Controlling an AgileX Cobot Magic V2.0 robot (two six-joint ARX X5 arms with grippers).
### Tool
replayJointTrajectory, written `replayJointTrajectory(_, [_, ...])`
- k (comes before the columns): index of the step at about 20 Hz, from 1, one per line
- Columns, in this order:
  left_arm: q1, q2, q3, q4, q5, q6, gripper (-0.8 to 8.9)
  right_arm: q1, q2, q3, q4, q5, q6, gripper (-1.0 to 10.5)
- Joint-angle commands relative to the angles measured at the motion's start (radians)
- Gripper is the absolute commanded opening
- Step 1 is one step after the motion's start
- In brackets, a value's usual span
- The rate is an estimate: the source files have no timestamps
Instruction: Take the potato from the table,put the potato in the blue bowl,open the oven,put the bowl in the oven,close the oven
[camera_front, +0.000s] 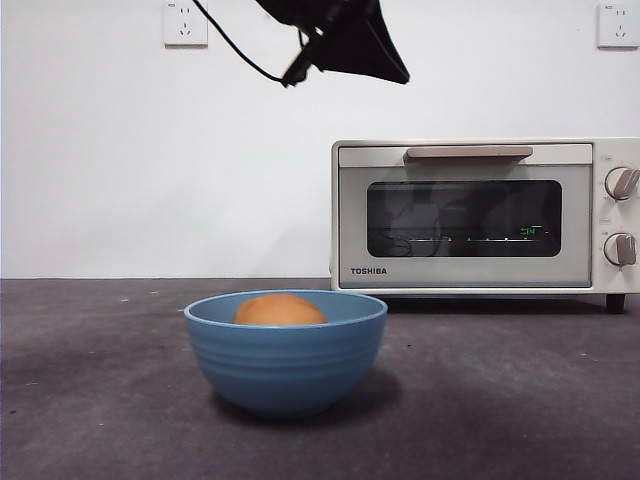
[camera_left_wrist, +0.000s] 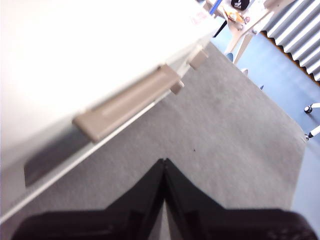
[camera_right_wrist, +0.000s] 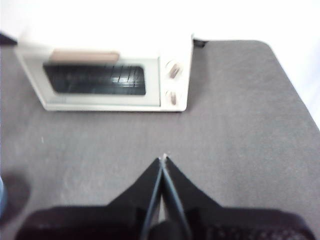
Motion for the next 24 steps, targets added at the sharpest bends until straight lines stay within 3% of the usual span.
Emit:
replayJointTrajectory(1, [-0.004, 0.06, 0.052, 0.019, -0.002, -0.007, -0.05, 0.001, -0.042, -0.003, -0.017, 0.008, 0.065, -0.1])
replayJointTrajectory(7, [-0.007, 0.141, 0.088, 0.141, -0.092, -0.007, -0.05, 0.001, -0.071, -0.003, -0.017, 0.006, 0.117, -0.1])
replayJointTrajectory(15, [-0.025, 0.183, 0.088, 0.233, -0.187, 0.023, -0.05, 0.001, -0.071, -0.006, -0.017, 0.002, 0.117, -0.1])
replayJointTrajectory(24, [-0.051, 0.206, 0.088, 0.238, -0.185, 0.039, -0.06, 0.002, -0.071, -0.006, -0.017, 0.009, 0.114, -0.1])
